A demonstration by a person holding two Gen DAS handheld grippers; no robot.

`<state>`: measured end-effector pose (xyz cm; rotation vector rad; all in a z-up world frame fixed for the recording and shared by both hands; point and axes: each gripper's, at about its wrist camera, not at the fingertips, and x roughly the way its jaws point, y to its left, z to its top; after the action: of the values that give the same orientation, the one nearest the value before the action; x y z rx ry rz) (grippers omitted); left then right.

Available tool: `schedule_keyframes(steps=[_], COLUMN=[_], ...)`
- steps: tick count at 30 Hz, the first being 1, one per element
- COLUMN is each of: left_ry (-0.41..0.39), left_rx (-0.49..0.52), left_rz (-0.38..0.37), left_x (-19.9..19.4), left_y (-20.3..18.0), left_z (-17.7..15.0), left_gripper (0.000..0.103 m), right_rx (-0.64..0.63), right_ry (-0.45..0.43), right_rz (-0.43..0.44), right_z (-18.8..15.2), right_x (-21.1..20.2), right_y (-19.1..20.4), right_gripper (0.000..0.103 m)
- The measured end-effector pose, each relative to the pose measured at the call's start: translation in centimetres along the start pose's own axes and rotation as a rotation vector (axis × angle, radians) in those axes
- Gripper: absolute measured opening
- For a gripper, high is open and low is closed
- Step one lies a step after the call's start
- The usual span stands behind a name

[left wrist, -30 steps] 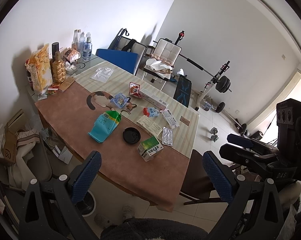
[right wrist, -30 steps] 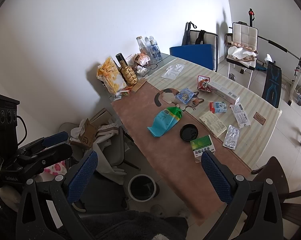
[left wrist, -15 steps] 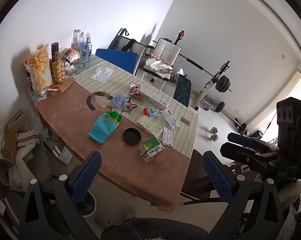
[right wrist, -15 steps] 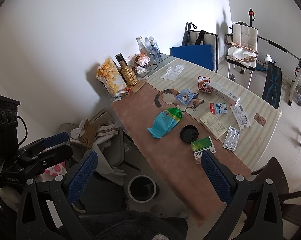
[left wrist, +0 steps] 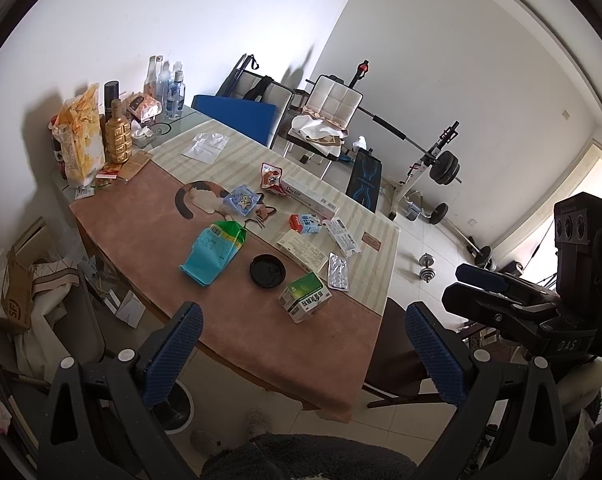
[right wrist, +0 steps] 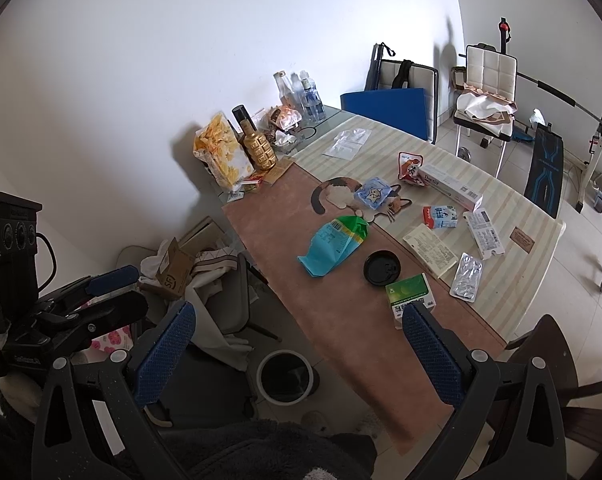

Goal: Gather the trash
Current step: 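Grasp the blue-green snack bag with left tool while right tool grasps the green medicine box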

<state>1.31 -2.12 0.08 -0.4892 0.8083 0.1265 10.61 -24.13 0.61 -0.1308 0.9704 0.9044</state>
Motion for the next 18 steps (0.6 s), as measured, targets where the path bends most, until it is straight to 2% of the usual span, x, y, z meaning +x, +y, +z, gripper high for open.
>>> schedule_keyframes(steps=[6, 8, 11, 14, 16, 18], left_ry=[0.001, -0.001, -0.024, -0.036, -0.003, 0.048], left_rx=[-0.001, 0.003, 0.043, 0.080, 0.089, 0.093], left_rz=[0.004, 0.038, 0.208, 0.408, 0.503, 0.561], left_x=[0.1, 0.4, 2.3, 5.8, 9.0, 12.7], left_y=[-0.1, 0.7, 1.4, 2.2, 3.3, 4.6], left_z=[-0.2, -0.2, -0.1, 0.2, 0.5, 0.7], left_gripper=[0.103, 0.103, 0.103, 0.103, 0.103, 0.103], right_rx=[0.009, 0.026, 0.089, 0.171, 0.256, 0.361], right_ry=[0.004, 0.007, 0.005, 0.027, 0.071, 0.125], right_rz=[-0.004, -0.012, -0.041, -0.118, -0.198, -0.255], right_z=[0.2, 0.3, 0.2, 0.1, -0.1, -0.4], right_x=[0.5, 0.9, 2.0, 4.7, 7.7, 11.3], right_y=[0.2, 0.3, -0.6, -1.9, -4.6, -8.4], right_gripper=[0.103, 0.103, 0.103, 0.103, 0.103, 0.103])
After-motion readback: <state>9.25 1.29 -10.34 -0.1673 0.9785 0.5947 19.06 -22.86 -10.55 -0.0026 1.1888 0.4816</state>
